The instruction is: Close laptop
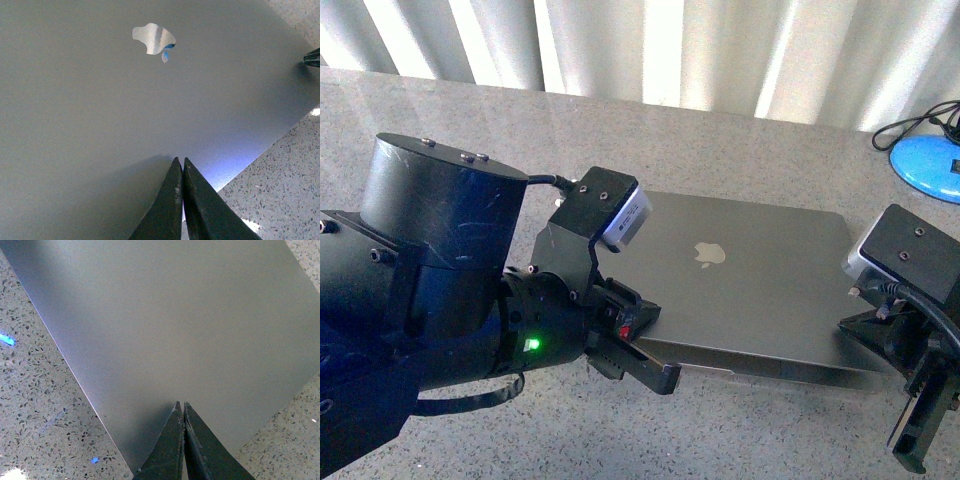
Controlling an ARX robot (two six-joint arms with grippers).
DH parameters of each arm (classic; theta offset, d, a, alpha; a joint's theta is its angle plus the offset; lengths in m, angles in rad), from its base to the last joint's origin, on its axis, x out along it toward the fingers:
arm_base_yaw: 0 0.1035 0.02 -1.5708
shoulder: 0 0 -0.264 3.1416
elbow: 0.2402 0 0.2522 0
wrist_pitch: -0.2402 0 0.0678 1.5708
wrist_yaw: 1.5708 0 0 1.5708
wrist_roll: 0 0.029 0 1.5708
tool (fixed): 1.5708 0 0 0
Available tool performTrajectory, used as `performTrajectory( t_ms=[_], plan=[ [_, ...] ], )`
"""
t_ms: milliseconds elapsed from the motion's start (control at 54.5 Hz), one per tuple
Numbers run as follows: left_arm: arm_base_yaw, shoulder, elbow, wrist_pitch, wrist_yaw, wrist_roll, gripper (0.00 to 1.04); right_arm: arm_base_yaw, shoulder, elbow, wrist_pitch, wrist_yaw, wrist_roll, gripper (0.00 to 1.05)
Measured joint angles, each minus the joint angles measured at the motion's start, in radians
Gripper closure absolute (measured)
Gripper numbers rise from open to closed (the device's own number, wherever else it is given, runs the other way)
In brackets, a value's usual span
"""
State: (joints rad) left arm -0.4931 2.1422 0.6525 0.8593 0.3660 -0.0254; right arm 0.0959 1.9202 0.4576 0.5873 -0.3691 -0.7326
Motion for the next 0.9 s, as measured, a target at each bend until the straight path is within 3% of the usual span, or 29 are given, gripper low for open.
performTrajectory(
  t_ms=[899],
  plan=[
    [0.027, 0.083, 0.009, 0.015, 0.065, -0.014, 1.01, 0.007, 0.105, 0.012, 0.049, 0.003, -0.007, 1.04]
  ],
)
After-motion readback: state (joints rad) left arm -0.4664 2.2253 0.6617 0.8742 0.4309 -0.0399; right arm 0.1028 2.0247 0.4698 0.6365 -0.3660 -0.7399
